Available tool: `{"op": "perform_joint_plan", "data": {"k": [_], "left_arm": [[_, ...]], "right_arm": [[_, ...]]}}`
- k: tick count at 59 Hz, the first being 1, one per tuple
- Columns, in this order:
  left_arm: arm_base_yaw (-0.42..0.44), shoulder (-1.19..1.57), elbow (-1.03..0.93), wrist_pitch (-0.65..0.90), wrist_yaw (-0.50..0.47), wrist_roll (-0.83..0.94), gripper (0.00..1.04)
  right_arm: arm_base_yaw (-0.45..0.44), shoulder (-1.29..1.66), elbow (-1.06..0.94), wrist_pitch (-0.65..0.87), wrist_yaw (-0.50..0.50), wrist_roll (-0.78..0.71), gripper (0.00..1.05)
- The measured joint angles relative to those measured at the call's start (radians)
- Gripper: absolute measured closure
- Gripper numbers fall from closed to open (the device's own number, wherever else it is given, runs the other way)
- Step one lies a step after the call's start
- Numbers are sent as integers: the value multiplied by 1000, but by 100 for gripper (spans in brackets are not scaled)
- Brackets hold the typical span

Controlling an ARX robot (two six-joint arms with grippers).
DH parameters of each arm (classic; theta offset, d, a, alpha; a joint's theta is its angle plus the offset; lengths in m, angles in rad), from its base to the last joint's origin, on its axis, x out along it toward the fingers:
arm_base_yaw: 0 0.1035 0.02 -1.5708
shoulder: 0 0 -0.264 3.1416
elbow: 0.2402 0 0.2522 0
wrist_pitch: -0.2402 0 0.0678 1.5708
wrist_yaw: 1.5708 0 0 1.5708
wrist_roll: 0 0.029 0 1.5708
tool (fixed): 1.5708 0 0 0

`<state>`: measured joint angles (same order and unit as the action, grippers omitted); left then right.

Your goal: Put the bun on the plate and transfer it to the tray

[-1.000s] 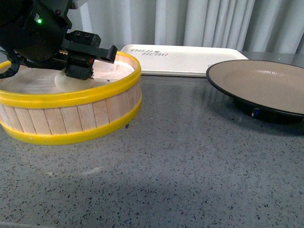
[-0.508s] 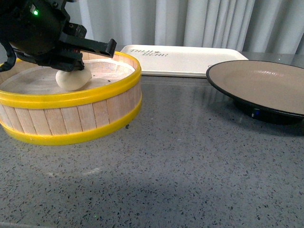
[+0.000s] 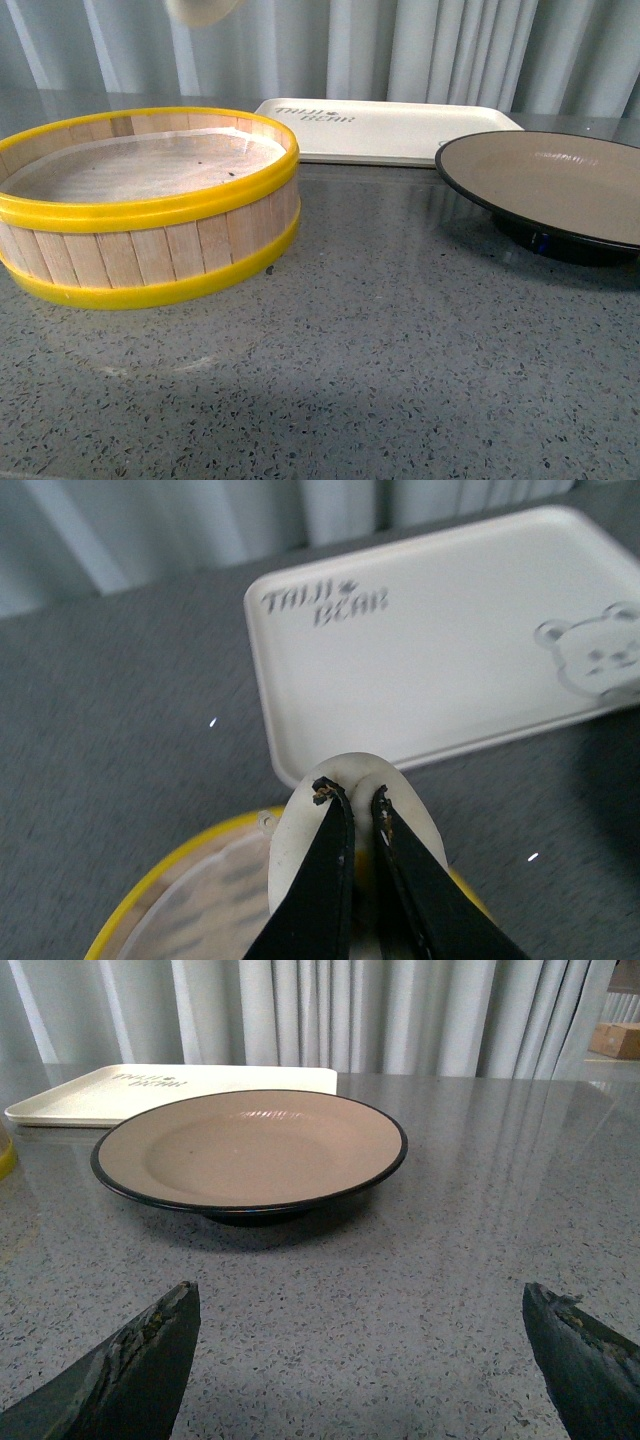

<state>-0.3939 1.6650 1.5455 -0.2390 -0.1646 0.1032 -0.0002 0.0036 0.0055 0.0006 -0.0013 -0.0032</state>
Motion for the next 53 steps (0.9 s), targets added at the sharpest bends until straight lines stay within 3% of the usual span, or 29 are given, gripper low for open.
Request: {"op": "perform_joint_plan", "data": {"k": [12, 26, 53], "left_arm": [[-180, 223, 299, -41, 27, 3, 101], [-330, 423, 457, -64, 45, 26, 101], [-389, 491, 436, -35, 28, 154, 101]], "right_arm": [[0, 0, 0, 0, 0, 0, 8], [0, 0, 0, 0, 0, 0, 8], [0, 0, 0, 0, 0, 0, 8]]}}
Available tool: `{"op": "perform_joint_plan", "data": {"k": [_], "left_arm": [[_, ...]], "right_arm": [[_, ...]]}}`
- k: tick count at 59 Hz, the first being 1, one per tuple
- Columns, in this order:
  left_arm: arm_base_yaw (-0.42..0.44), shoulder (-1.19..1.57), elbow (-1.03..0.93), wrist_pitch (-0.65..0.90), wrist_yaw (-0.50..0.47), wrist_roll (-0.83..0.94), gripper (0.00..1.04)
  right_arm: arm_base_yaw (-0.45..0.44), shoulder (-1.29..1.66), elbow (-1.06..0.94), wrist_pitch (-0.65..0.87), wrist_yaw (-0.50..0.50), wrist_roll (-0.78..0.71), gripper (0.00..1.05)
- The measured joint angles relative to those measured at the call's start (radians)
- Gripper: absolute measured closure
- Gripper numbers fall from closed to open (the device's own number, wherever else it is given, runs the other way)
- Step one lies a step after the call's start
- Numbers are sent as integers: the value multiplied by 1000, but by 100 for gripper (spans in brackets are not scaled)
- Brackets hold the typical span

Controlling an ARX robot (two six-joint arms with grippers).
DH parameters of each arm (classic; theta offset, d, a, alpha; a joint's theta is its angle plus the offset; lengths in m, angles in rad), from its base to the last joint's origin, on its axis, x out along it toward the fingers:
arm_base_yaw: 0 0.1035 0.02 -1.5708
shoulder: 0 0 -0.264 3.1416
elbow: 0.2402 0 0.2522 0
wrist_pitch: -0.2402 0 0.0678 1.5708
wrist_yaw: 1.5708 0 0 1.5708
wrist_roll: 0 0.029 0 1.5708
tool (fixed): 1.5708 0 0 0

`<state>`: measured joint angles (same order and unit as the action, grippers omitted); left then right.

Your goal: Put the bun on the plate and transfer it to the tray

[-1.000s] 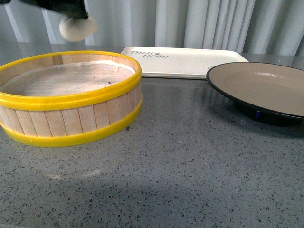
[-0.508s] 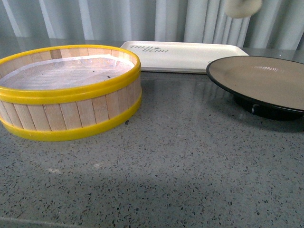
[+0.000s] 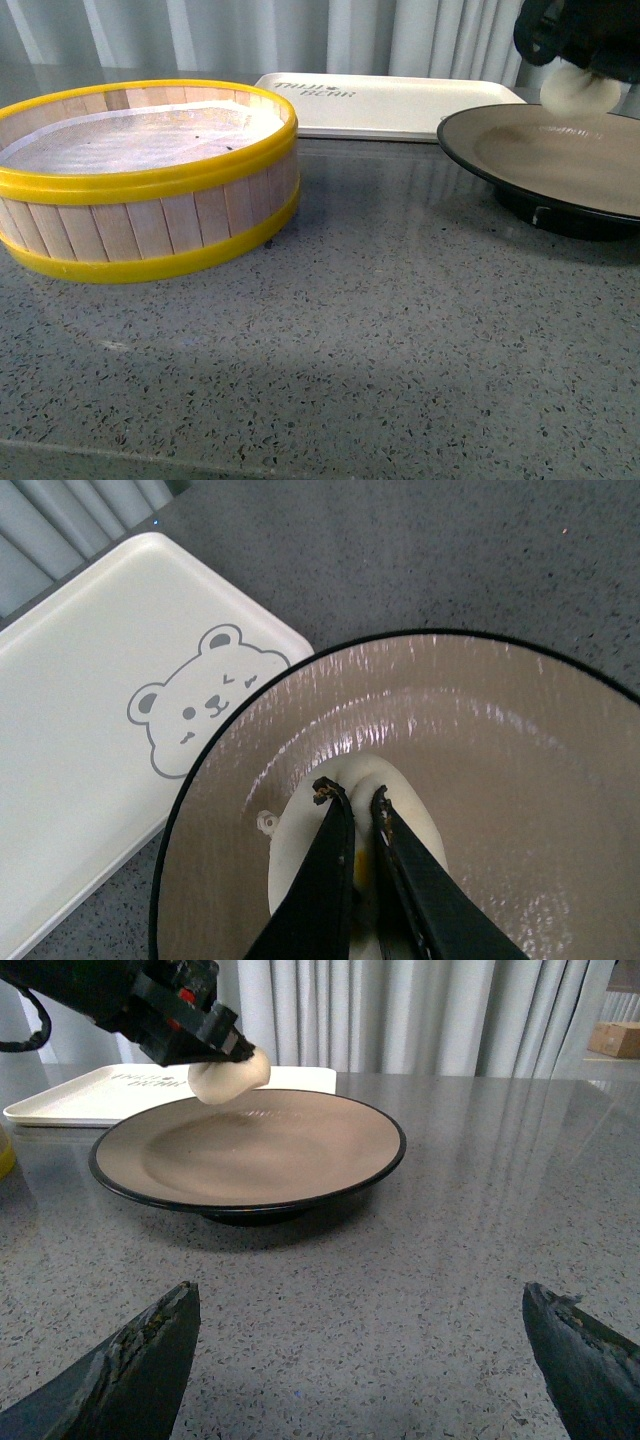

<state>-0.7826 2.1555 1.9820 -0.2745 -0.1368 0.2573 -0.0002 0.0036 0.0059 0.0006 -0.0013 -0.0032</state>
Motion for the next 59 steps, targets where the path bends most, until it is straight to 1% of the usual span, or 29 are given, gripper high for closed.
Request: {"op": "perform_joint_plan", "data": {"k": [8, 31, 49, 50, 56, 59], "left_arm": [[-16, 24, -13, 6, -10, 46, 101], [-26, 36, -20, 4, -22, 75, 101], [-31, 71, -6, -32, -30, 83, 100], [-31, 72, -5, -32, -30, 82, 100], [-31, 75, 5, -34, -31, 78, 80], [-31, 75, 6, -34, -31, 75, 73]], "right_arm": [[0, 0, 0, 0, 0, 0, 8], [0, 0, 0, 0, 0, 0, 8], [0, 0, 0, 0, 0, 0, 8], [0, 0, 0, 0, 0, 0, 8], [0, 0, 0, 0, 0, 0, 8], [0, 0, 0, 0, 0, 0, 8]]}}
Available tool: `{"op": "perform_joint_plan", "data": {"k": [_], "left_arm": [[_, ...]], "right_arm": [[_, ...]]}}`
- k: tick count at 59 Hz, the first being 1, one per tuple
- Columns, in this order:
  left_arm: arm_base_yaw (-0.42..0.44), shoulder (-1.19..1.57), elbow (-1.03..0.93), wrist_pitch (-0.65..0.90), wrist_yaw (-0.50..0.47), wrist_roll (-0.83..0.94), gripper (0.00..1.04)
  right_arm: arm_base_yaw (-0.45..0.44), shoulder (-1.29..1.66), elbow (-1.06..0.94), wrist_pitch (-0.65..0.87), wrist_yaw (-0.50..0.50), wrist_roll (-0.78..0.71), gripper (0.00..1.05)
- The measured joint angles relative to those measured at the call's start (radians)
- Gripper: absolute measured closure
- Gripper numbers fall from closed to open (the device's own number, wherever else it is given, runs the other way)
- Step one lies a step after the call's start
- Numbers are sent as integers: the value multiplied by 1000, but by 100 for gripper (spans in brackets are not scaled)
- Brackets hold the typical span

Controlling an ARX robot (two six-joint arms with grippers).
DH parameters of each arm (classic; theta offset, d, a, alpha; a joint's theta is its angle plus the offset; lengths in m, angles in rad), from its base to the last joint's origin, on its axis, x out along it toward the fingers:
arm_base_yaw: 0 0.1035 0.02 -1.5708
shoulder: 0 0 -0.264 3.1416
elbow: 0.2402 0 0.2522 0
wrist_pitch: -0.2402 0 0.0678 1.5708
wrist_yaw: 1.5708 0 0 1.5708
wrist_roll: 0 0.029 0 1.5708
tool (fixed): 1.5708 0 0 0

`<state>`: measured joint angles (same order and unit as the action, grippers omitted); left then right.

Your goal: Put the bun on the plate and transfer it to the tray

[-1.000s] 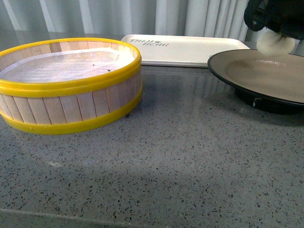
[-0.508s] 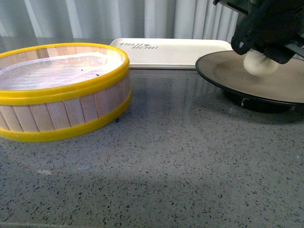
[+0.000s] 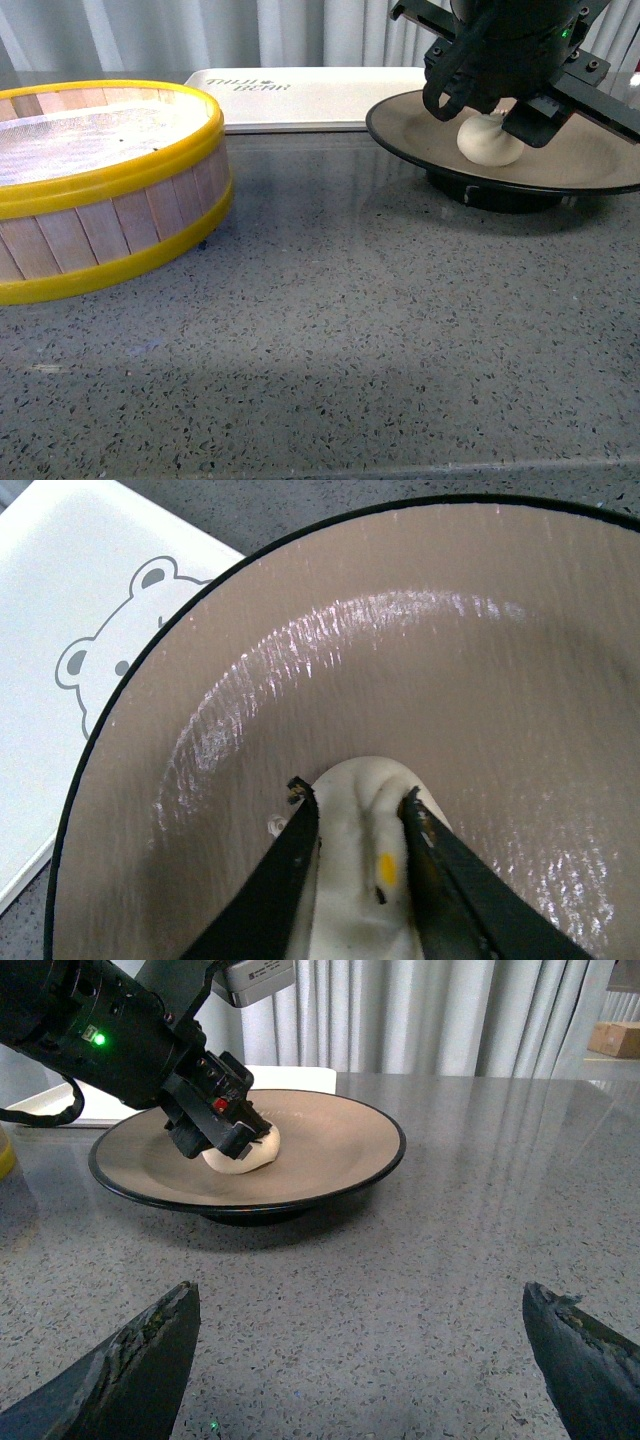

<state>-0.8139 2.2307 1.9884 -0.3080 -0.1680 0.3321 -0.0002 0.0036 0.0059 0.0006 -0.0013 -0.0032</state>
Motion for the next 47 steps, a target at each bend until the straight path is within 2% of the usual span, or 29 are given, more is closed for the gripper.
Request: {"op": "perform_joint_plan", "data": {"k": [12, 17, 25, 37, 43, 47], "left_arm": [[0, 0, 23, -16, 11, -20, 43], [0, 0, 47, -34, 21, -37, 25], [6, -8, 69, -41, 29, -64, 6], [40, -143, -50, 62, 45, -127, 7], [79, -293, -203, 171, 27, -133, 7], [140, -460, -369, 269, 15, -143, 7]], "right_arm": [[0, 0, 0, 0, 0, 0, 8], [0, 0, 0, 0, 0, 0, 8], [0, 0, 0, 0, 0, 0, 8], [0, 0, 0, 0, 0, 0, 8], [0, 0, 0, 0, 0, 0, 8], [0, 0, 0, 0, 0, 0, 8]]}}
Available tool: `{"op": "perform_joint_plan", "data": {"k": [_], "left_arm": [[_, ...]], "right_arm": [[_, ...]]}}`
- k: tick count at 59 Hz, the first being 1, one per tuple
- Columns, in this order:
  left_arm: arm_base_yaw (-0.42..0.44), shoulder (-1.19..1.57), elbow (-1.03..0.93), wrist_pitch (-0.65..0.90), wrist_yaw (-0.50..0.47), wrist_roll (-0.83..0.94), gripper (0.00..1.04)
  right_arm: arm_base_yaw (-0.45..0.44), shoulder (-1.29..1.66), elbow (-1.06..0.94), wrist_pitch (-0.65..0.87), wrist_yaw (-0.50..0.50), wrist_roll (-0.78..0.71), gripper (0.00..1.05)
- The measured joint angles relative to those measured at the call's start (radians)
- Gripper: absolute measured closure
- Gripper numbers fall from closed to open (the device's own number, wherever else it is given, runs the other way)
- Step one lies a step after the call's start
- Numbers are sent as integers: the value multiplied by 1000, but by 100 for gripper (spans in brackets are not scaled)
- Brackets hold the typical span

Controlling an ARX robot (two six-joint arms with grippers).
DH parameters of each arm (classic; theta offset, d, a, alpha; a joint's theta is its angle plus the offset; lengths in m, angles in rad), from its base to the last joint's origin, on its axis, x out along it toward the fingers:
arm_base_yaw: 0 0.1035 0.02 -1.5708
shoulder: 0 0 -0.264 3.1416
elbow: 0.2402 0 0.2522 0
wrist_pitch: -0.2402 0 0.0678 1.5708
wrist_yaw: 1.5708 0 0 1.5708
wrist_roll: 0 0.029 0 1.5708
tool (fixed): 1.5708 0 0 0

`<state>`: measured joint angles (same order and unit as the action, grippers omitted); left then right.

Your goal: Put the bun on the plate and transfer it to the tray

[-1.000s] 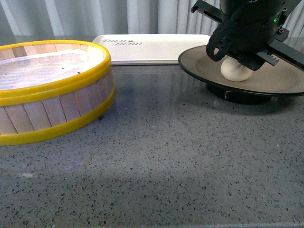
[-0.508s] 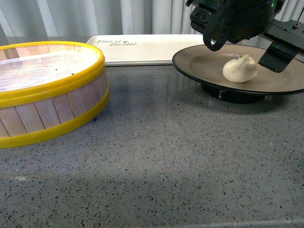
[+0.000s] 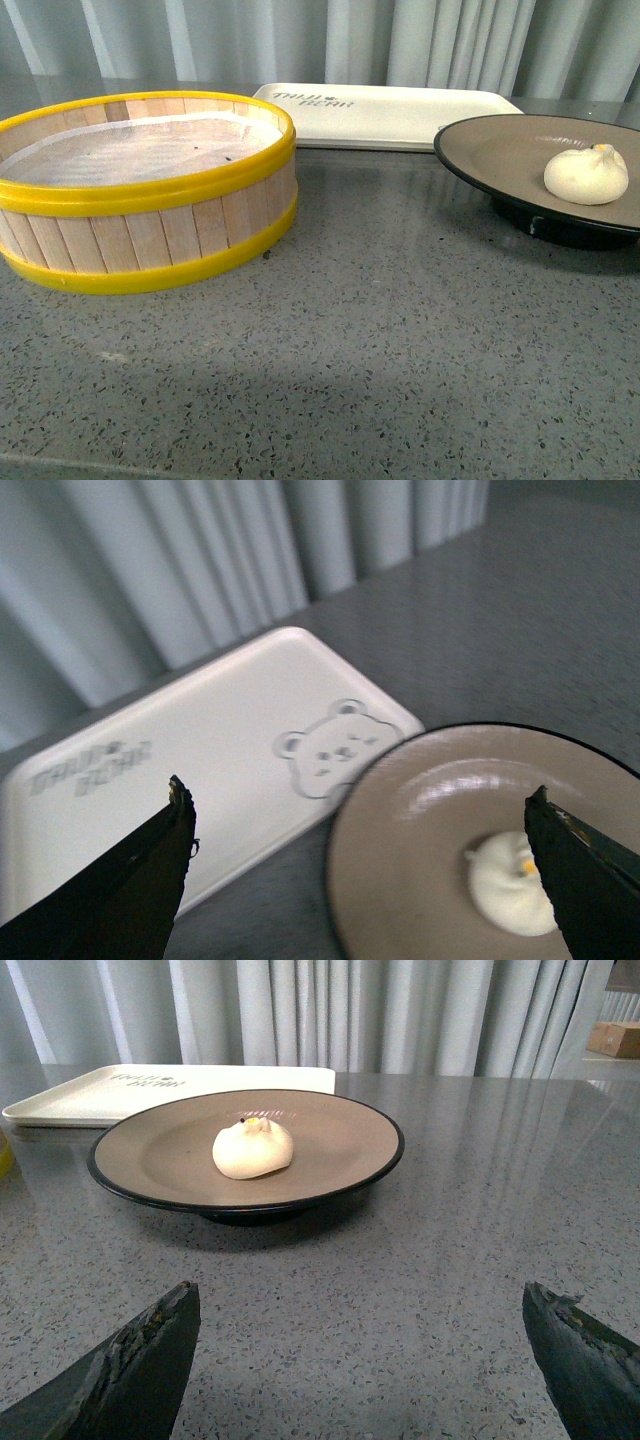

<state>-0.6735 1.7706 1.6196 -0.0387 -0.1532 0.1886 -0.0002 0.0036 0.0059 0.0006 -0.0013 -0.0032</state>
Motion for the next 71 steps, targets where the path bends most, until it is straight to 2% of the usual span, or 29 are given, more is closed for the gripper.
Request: {"op": "perform_joint_plan", "data": {"k": [10, 20, 24, 27, 30, 35, 45, 71], "left_arm": [[195, -351, -365, 93, 6, 0, 7], [456, -623, -687, 95, 108, -29, 7], [597, -747, -879, 288, 139, -107, 21], [659, -846, -1027, 405, 132, -145, 32], [675, -906, -1117, 446, 130, -159, 39], [674, -1001, -1283, 482, 153, -174, 61], [673, -1089, -1407, 498, 151, -182, 100], [673, -1289, -1540, 438, 153, -190, 101]], "right_arm": [[0, 0, 0, 0, 0, 0, 8], [0, 0, 0, 0, 0, 0, 8], [0, 0, 0, 0, 0, 0, 8], [0, 0, 0, 0, 1, 0, 8], [0, 0, 0, 0, 1, 0, 8], [0, 0, 0, 0, -2, 0, 8], [0, 0, 0, 0, 2, 0, 8], [0, 0, 0, 0, 1, 0, 8]]}}
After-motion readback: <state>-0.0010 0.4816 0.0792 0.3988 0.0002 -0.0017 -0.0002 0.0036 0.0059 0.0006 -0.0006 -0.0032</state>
